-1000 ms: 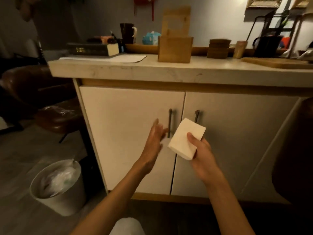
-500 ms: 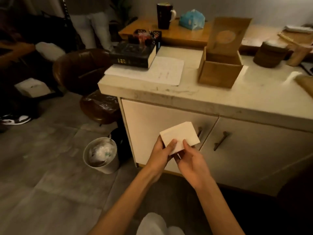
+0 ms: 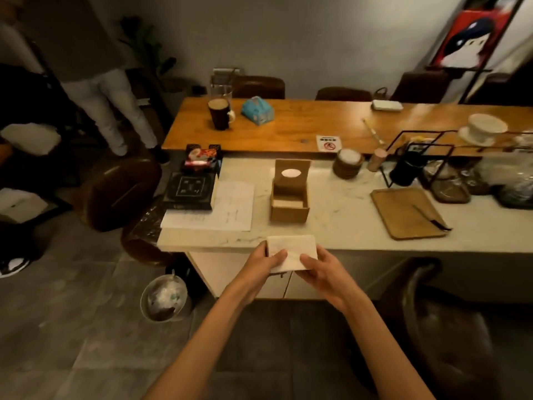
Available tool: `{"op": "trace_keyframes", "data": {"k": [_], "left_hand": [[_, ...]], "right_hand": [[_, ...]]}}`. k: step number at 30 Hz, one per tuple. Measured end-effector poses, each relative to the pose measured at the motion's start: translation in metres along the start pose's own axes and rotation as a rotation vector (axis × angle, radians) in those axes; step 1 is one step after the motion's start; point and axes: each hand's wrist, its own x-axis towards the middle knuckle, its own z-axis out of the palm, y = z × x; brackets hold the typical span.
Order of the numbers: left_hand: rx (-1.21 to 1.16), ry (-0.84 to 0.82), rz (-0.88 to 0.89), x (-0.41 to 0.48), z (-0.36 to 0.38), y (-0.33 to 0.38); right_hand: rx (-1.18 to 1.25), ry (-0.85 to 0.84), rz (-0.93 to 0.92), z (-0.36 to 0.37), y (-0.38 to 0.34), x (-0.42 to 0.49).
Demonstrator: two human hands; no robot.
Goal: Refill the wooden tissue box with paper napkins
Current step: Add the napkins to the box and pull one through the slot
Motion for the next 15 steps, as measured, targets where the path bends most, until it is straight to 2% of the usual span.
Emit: {"op": "trace_keyframes", "data": {"k": [5,8,12,15], "left_hand": [[0.152,-0.087,0.025,0.029,0.046,0.024],[0.119,-0.114,0.003,0.061,0.077,0.023],[0.106,-0.14,-0.05,0.117,0.117,0.023],[0.219,-0.121,-0.043,0.164,0.141,0.026]], "right_hand": [[-0.095,0.098,-0.071,-0.031,-0.05,-0.012],[-0.127,0.174,-0.089,-0.063,-0.07,-0.005],[-0.128,0.198,-0.094,-0.113,-0.096,0.022],[-0.18,0.216,-0.103,-0.149,-0.121,0.057]]}}
